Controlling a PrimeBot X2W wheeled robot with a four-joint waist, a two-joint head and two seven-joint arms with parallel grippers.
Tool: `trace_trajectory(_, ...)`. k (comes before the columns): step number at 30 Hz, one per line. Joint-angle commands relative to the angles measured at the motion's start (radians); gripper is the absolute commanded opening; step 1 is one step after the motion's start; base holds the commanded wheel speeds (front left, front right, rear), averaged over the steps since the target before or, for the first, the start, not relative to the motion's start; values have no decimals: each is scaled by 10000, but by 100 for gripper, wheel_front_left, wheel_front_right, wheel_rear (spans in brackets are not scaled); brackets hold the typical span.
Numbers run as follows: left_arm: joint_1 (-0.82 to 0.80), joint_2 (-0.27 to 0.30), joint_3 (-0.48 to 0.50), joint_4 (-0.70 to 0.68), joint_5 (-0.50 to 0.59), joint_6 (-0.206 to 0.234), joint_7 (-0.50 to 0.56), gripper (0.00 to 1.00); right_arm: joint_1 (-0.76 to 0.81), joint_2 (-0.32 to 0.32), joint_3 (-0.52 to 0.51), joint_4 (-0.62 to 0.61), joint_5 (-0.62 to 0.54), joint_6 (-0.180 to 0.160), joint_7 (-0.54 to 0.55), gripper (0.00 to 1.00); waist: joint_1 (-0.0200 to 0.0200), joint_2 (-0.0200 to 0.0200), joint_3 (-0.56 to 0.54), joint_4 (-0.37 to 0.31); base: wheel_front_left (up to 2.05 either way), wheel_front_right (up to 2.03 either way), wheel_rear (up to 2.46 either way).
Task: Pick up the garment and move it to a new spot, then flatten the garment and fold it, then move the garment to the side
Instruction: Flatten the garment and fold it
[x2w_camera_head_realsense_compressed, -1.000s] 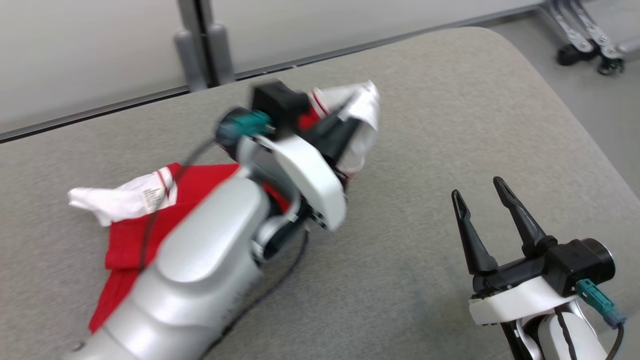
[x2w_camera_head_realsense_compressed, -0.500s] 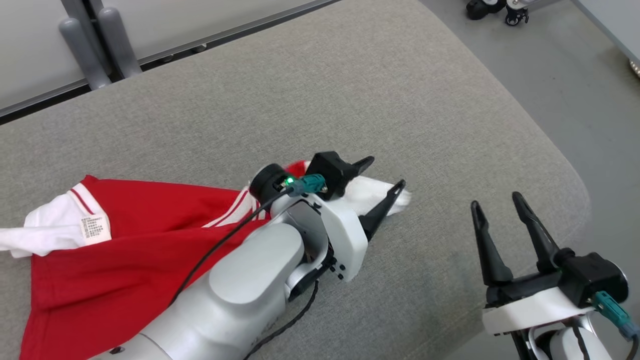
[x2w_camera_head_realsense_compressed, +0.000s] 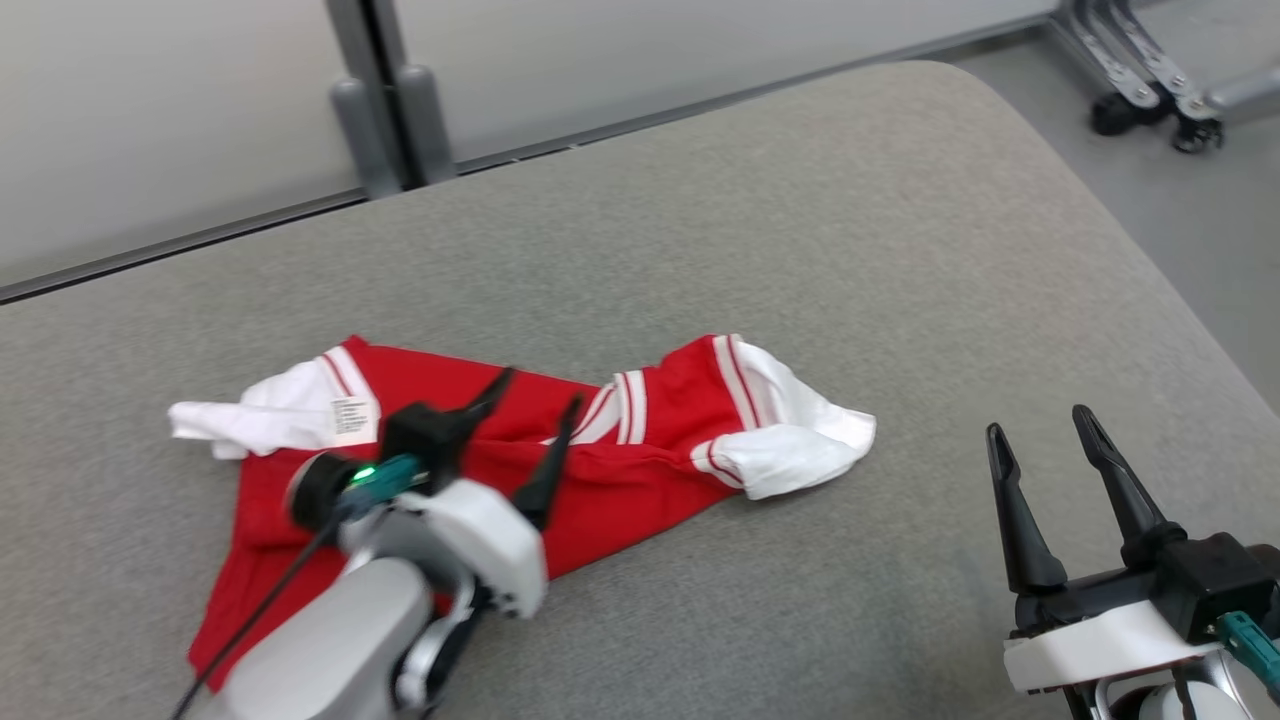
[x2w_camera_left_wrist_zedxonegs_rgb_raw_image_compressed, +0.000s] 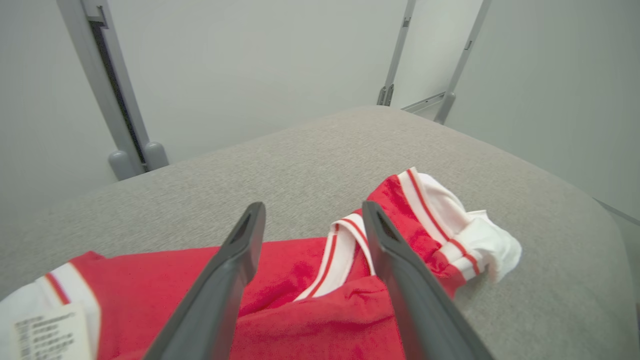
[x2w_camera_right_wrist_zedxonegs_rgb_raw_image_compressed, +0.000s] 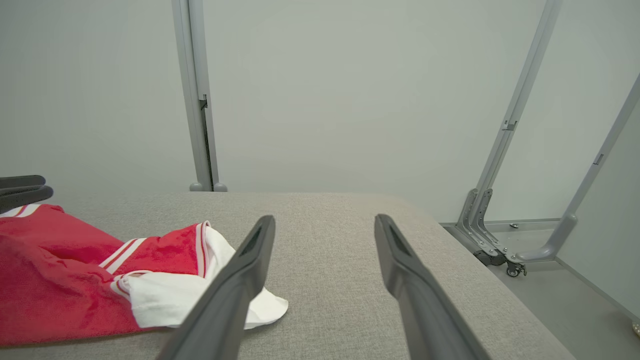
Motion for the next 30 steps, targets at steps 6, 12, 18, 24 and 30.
trace_trajectory(6, 1364, 1765, 1243, -666, -985, 947, 93, 100, 99, -47, 126, -26, -191, 1, -49, 100, -1, -1, -241, 1039, 0, 0, 0)
trace_trajectory(12, 1646, 2319, 1790, -516, -1878, 802, 681, 100, -165, -46, 272, 25, -187, 1, -49, 100, -1, -1, 24, 1227, 0, 0, 0)
trace_trajectory(18, 1505, 2330, 1719, -169, -2465, 290, 1624, 100, -241, -50, 343, 57, -201, 1, -49, 100, -1, -1, 190, 1168, 0, 0, 0)
trace_trajectory(24, 1325, 2181, 1718, 169, -2592, 60, 1711, 0, -140, -49, 281, 120, -234, 1, -49, 100, -1, -1, 168, 1088, 0, 0, 0)
trace_trajectory(30, 1499, 2082, 1539, -210, -2606, -389, 1658, 0, 80, -47, 63, 155, -258, 1, -49, 100, -1, -1, 4, 1285, 0, 0, 0)
